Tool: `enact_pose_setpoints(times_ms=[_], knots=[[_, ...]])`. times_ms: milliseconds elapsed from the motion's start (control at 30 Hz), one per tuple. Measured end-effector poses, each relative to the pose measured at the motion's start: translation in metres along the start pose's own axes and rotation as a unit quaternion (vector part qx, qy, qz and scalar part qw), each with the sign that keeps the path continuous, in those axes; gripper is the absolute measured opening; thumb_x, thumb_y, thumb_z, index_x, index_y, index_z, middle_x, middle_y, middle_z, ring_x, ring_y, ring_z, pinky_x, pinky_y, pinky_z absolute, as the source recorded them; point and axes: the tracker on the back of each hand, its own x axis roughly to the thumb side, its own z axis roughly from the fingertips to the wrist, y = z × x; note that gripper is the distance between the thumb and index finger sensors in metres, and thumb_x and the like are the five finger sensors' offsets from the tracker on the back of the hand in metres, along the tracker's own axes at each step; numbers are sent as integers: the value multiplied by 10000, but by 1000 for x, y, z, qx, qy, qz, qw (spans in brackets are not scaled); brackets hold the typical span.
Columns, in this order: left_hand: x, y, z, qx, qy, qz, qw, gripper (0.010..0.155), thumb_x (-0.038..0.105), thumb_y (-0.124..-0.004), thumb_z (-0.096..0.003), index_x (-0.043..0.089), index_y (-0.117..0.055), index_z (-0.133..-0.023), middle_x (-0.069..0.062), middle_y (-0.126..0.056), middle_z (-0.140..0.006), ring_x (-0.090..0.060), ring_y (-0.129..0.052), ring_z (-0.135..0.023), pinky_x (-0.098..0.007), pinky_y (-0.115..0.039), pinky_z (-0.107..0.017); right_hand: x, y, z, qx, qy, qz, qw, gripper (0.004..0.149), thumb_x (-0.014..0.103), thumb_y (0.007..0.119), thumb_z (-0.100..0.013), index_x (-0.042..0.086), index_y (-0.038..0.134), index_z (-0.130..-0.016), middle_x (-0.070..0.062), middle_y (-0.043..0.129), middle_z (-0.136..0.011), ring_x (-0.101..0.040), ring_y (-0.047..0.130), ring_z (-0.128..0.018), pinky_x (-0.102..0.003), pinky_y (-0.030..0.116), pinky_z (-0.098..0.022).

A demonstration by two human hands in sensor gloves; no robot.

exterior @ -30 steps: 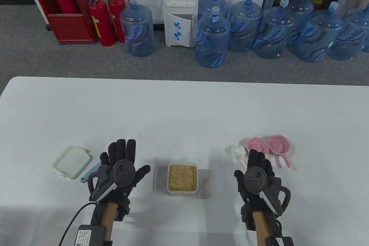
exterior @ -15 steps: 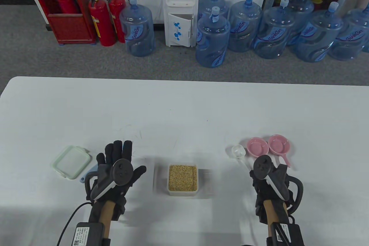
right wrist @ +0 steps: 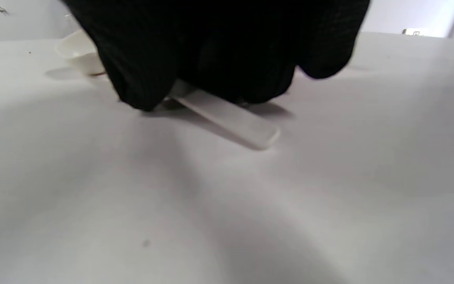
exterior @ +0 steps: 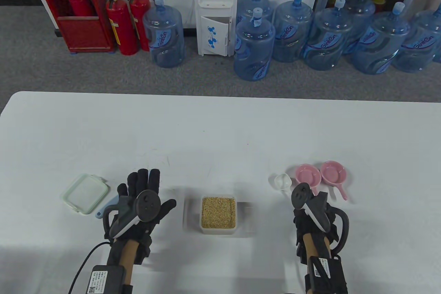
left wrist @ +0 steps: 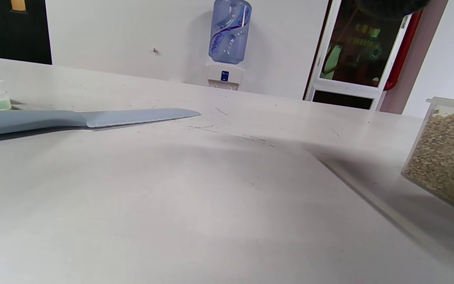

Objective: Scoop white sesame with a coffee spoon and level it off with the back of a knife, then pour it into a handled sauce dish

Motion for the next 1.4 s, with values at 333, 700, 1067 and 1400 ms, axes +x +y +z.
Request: enact_pose_setpoints(times_ms=[333,700,1067,1400], knots=[[1,-1,0,4,-3,0,1000,925,673,-589,-509,219,-169,-1197,-178,-161,-1262,-509,-209,-1181,-719,-272,-799,10,-32,26,-41,-75,-93,992,407,308,795,-564,174,757,-947,-134,794,-1012,-320,869,-841,-519,758,-634],[2,-2,2,-4,0,-1,1000,924,672,-590,-509,217,-173,-1197,-178,-170,-1262,-510,-212,-1180,-719,-276,-798,-8,-41,45,-36,-119,-268,955,502,215,715,-588,139,643,-1079,-103,933,-825,-226,1077,-587,-389,956,-429],[3,-6,1,-21,-1,-1,1000,923,671,-591,-509,214,-181,-1199,-177,-181,-1263,-507,-221,-1182,-715,-282,-801,-29,-21,30,-9,-110,-331,937,467,231,695,-597,161,680,-1059,-92,907,-826,-201,997,-489,-364,874,-368],[23,-2,-1,-45,-60,25,997,939,674,-624,-495,223,-198,-1200,-159,-208,-1272,-491,-251,-1194,-696,-313,-819,-13,-29,40,-24,-162,-325,932,446,259,707,-609,170,699,-1046,-88,910,-816,-190,986,-463,-347,864,-349]])
